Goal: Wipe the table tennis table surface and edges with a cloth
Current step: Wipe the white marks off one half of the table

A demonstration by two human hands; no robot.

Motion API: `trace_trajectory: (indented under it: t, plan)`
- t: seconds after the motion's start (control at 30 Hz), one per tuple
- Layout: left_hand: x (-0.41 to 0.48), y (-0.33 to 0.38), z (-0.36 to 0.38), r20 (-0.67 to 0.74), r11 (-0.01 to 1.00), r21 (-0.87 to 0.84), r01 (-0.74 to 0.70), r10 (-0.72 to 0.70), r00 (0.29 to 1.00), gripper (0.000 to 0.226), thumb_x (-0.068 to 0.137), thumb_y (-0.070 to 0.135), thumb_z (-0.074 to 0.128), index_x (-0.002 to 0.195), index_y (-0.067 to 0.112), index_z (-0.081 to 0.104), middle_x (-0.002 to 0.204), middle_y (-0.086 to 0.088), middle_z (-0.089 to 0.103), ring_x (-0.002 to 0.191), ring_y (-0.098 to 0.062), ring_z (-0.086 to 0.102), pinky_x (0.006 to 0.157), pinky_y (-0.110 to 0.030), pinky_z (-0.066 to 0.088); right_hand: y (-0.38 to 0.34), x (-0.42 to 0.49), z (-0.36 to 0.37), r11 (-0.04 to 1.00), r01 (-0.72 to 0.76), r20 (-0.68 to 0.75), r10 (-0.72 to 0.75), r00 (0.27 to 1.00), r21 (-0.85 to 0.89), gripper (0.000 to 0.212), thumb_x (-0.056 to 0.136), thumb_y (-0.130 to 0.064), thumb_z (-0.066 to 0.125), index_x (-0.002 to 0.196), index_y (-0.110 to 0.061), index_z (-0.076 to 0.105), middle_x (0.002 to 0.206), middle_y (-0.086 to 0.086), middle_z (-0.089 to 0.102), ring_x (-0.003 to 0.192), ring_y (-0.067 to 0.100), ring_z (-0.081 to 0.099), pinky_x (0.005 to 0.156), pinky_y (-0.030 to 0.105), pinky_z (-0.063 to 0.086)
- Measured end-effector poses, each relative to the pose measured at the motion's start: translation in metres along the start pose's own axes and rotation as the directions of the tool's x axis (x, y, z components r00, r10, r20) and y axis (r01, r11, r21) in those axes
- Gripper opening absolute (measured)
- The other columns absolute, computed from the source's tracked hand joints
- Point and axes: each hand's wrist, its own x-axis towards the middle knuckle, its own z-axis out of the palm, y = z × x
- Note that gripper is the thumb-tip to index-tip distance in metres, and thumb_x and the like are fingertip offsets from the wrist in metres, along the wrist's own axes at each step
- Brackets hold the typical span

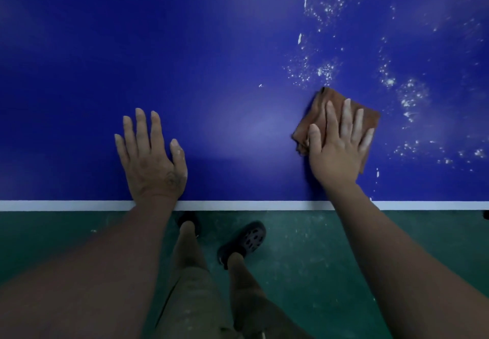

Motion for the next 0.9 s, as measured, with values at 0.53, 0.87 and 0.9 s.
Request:
trace_trajectory:
  t: [0.53, 0.87, 0.9]
  plan:
    - [-0.002, -0.001, 0.003, -0.011, 1.000, -0.008, -0.009, 0.009, 1.000, 0.067, 0.114, 0.045, 0.033, 0.174, 0.016, 0.022, 0.183, -0.010, 0.015, 0.170, -0.033, 0.007, 0.137, -0.057, 0.005, 0.021, -0.070, 0.010, 0.929, 0.365, -0.032, -0.367, 0.930, -0.067, 0.062, 0.110, -0.059, 0.035, 0.168, -0.037, 0.033, 0.180, -0.005, 0.015, 0.167, 0.025, 0.011, 0.130, 0.063, 0.014]
    - [-0.002, 0.001, 0.000, 0.000, 1.000, -0.023, 0.004, -0.004, 1.000, 0.068, 0.113, 0.043, 0.035, 0.174, 0.015, 0.022, 0.183, -0.010, 0.014, 0.170, -0.033, 0.006, 0.137, -0.057, 0.004, 0.003, -0.067, 0.003, 0.992, 0.098, -0.018, -0.100, 0.995, -0.084, 0.067, 0.108, -0.055, 0.036, 0.169, -0.030, 0.031, 0.180, 0.004, 0.014, 0.167, 0.034, 0.010, 0.130, 0.067, 0.008]
    - [-0.002, 0.001, 0.000, 0.000, 1.000, -0.024, 0.003, -0.003, 1.000, 0.068, 0.113, 0.043, 0.035, 0.174, 0.015, 0.023, 0.183, -0.010, 0.014, 0.170, -0.033, 0.006, 0.137, -0.057, 0.004, -0.021, -0.066, 0.008, 0.984, 0.163, -0.028, -0.166, 0.986, -0.074, 0.066, 0.108, -0.055, 0.040, 0.168, -0.030, 0.035, 0.180, 0.005, 0.017, 0.166, 0.035, 0.012, 0.130, 0.066, 0.008]
